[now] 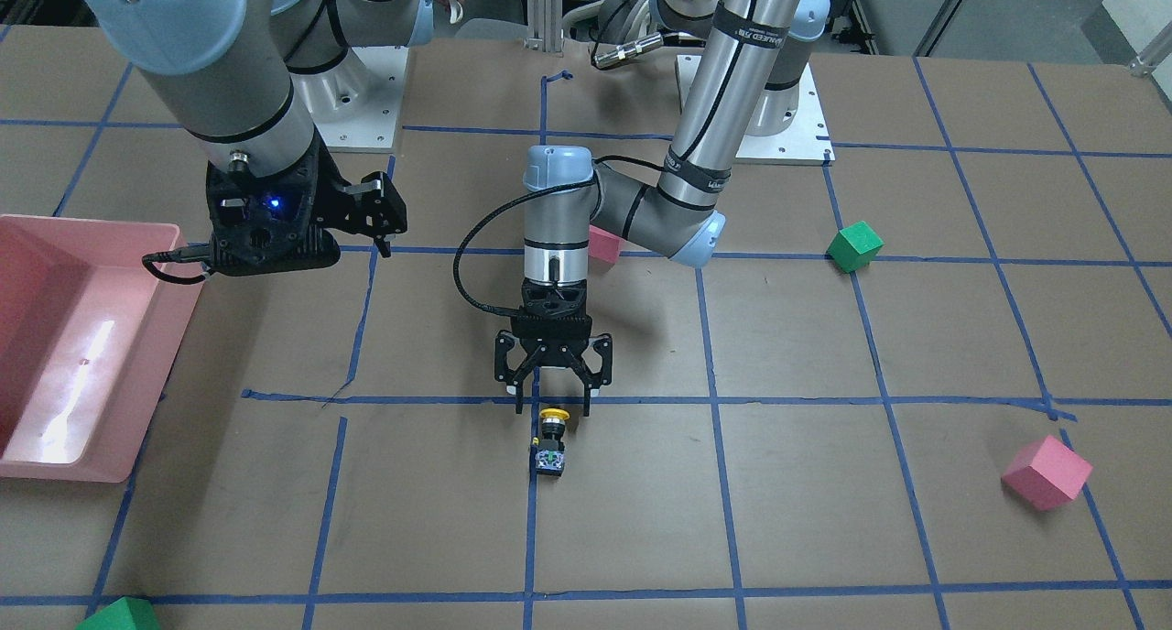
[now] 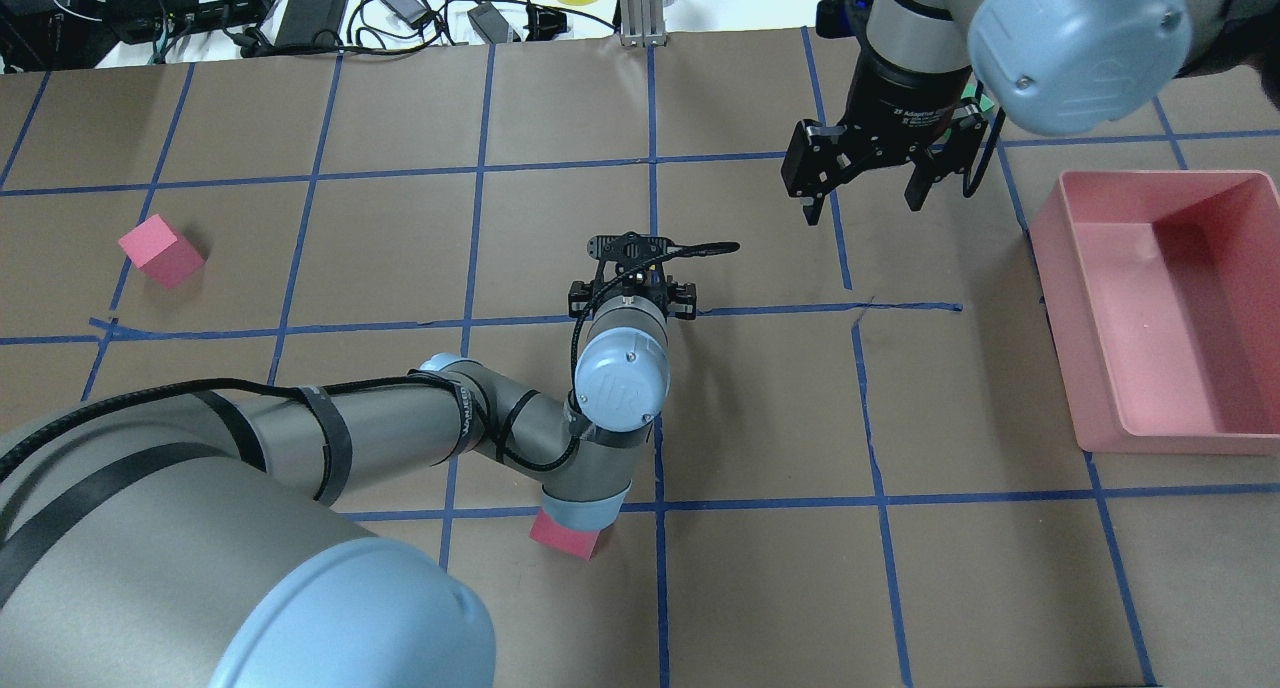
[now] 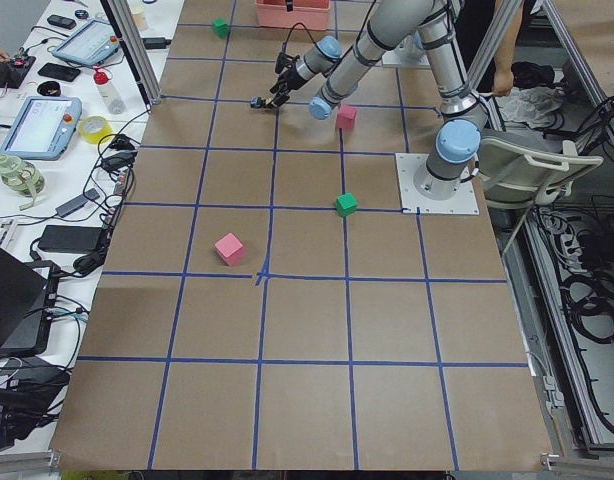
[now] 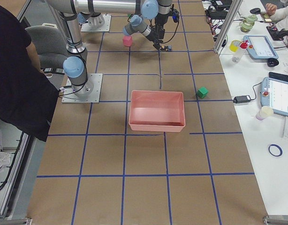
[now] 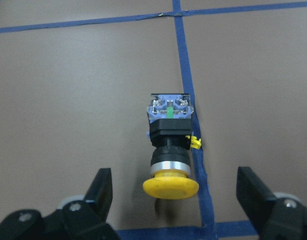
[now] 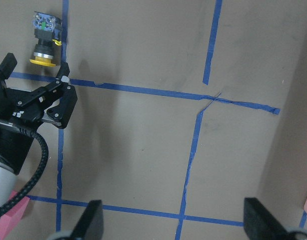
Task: Align button upright
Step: 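Lower the left gripper and grasp the button switch body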
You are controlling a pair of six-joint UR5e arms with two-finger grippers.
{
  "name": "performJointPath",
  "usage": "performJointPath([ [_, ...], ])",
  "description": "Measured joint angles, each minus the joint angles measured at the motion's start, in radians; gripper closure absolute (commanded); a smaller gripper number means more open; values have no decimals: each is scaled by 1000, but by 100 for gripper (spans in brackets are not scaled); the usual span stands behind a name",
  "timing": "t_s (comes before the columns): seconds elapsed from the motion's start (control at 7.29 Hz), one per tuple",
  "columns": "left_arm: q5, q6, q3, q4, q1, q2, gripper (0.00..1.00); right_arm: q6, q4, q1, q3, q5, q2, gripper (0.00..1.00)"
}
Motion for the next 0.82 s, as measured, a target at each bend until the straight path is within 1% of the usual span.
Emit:
performJointPath([
  [0.14,-2,-2,-1,15,5,-6,14,2,-3,-5,1,-12,-6,0],
  [0.27,-8,-2,-4,27,13,-11,25,4,-9,-11,5,-24,-10,0],
  [0.41,-17,-3,-4,33,18,-19,30,4,-15,-14,6,-31,-16,0],
  [0.55,-24,-3,-4,40,21,-27,37,3,-18,-16,6,-33,-21,0],
  [0.69,-38,-4,-4,49,27,-32,50,3,-19,-18,4,-37,-24,0],
  [0.82,-66,-4,-4,51,36,-35,69,4,-22,-19,2,-41,-28,0],
])
